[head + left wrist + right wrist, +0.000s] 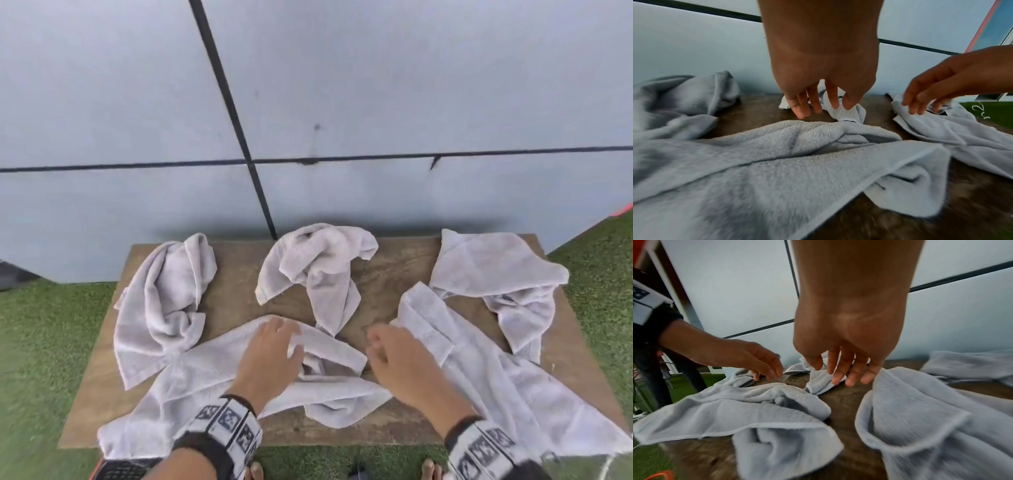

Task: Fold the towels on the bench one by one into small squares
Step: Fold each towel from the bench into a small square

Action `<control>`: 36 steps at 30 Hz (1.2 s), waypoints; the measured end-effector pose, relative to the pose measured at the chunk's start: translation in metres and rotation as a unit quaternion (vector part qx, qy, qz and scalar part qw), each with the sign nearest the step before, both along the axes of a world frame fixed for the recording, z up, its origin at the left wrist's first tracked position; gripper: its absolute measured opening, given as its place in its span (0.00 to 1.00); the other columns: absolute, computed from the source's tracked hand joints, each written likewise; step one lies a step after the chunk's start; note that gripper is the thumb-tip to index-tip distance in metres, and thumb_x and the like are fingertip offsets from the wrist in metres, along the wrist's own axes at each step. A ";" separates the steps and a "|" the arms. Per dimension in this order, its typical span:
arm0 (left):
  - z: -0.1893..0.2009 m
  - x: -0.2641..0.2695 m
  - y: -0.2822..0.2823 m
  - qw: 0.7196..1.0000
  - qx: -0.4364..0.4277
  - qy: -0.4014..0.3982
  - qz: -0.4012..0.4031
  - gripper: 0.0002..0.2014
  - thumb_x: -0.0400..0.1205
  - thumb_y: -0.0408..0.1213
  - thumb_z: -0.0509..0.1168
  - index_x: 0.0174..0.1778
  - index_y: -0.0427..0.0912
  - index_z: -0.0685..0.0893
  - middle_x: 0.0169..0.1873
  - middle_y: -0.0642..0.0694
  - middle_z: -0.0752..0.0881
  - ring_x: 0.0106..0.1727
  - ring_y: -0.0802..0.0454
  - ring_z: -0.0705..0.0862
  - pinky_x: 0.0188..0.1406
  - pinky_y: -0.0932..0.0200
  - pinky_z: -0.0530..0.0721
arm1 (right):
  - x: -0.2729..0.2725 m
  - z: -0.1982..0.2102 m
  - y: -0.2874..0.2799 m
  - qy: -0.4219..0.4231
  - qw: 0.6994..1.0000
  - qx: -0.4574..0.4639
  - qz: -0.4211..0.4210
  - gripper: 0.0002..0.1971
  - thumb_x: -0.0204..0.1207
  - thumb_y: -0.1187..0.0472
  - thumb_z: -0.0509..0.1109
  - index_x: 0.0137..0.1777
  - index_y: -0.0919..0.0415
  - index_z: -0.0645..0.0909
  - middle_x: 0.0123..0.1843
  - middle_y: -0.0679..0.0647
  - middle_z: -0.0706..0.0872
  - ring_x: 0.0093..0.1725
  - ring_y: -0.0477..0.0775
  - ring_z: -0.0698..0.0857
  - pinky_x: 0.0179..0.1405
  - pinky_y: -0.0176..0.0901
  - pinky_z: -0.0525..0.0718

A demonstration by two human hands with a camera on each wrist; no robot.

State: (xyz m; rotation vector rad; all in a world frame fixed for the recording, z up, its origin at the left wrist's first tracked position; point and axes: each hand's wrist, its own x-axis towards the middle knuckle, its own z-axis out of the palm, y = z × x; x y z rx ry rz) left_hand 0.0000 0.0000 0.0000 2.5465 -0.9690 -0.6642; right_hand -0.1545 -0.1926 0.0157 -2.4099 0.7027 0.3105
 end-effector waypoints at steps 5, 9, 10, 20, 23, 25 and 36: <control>-0.037 0.015 -0.028 0.997 0.011 -0.030 -0.075 0.22 0.77 0.52 0.68 0.66 0.53 0.77 0.56 0.50 0.72 0.63 0.49 0.71 0.65 0.52 0.76 | 0.061 -0.044 -0.001 -0.067 0.989 -0.101 0.079 0.18 0.79 0.36 0.61 0.57 0.48 0.78 0.54 0.42 0.81 0.55 0.48 0.77 0.58 0.48 0.77; -0.054 0.017 -0.029 0.987 0.038 -0.063 -0.142 0.20 0.77 0.51 0.70 0.65 0.54 0.80 0.55 0.48 0.71 0.63 0.48 0.70 0.63 0.51 0.76 | 0.060 -0.066 0.019 -0.035 0.977 -0.140 0.157 0.21 0.73 0.31 0.60 0.49 0.47 0.77 0.50 0.43 0.82 0.52 0.49 0.76 0.55 0.49 0.72; -0.055 0.019 -0.029 0.987 0.031 -0.073 -0.139 0.16 0.78 0.48 0.70 0.62 0.53 0.82 0.52 0.49 0.71 0.63 0.47 0.71 0.61 0.51 0.76 | 0.058 -0.070 0.023 -0.039 0.976 -0.143 0.161 0.17 0.76 0.35 0.63 0.50 0.48 0.77 0.51 0.44 0.82 0.54 0.50 0.77 0.55 0.49 0.71; -0.015 -0.033 0.004 0.989 -0.134 -0.052 -0.035 0.24 0.73 0.64 0.69 0.56 0.53 0.75 0.54 0.53 0.78 0.56 0.49 0.77 0.56 0.47 0.79 | 0.008 -0.012 0.042 -0.200 0.980 -0.007 0.006 0.10 0.88 0.54 0.55 0.46 0.57 0.71 0.38 0.50 0.80 0.38 0.55 0.79 0.40 0.55 0.78; -0.005 -0.058 0.021 0.991 -0.076 -0.088 -0.073 0.36 0.66 0.73 0.68 0.61 0.51 0.75 0.57 0.52 0.78 0.59 0.47 0.75 0.59 0.44 0.75 | -0.005 0.025 0.048 -0.252 0.968 0.005 -0.016 0.10 0.89 0.58 0.56 0.50 0.62 0.74 0.40 0.50 0.81 0.40 0.55 0.79 0.41 0.52 0.75; -0.001 -0.069 0.029 0.989 -0.096 -0.098 -0.061 0.27 0.71 0.65 0.66 0.57 0.49 0.81 0.54 0.51 0.83 0.59 0.45 0.80 0.60 0.44 0.78 | -0.018 0.042 0.054 -0.287 0.956 0.044 -0.029 0.10 0.89 0.59 0.58 0.49 0.63 0.75 0.36 0.49 0.79 0.33 0.48 0.77 0.36 0.46 0.73; 0.047 -0.097 0.052 0.964 -0.207 -0.113 0.126 0.06 0.84 0.42 0.61 0.42 0.47 0.74 0.37 0.43 0.84 0.39 0.37 0.82 0.37 0.51 0.77 | -0.077 0.068 0.070 -0.350 0.922 0.141 -0.087 0.05 0.83 0.64 0.70 0.56 0.64 0.80 0.51 0.58 0.91 0.40 0.46 0.85 0.35 0.33 0.78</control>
